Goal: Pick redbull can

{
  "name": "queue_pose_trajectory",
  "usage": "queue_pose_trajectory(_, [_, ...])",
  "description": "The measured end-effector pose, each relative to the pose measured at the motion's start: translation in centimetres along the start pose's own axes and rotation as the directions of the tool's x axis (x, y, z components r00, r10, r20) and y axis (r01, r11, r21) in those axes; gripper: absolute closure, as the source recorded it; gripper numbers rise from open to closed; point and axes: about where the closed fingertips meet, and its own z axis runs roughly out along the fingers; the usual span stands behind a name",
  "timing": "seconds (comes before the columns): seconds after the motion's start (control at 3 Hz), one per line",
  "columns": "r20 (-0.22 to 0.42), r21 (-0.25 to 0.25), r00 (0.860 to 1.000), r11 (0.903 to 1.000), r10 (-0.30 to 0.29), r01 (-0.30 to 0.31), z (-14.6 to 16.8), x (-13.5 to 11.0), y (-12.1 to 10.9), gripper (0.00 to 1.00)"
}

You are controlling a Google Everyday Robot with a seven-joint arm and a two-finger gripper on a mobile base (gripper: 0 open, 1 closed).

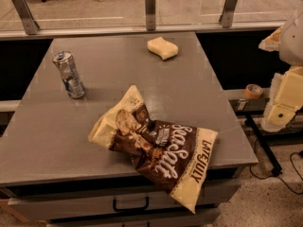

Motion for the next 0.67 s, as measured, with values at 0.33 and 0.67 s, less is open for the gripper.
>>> queue_pose_trajectory(0.33, [0.000,0.000,1.000,1.0000,0.000,0.000,0.0,0.0,0.0,0.00])
queue_pose_trajectory(0.67, [0.107,-0.029,0.993,0.9987,-0.039,0.042,0.8,-4.2,-0.6,0.00])
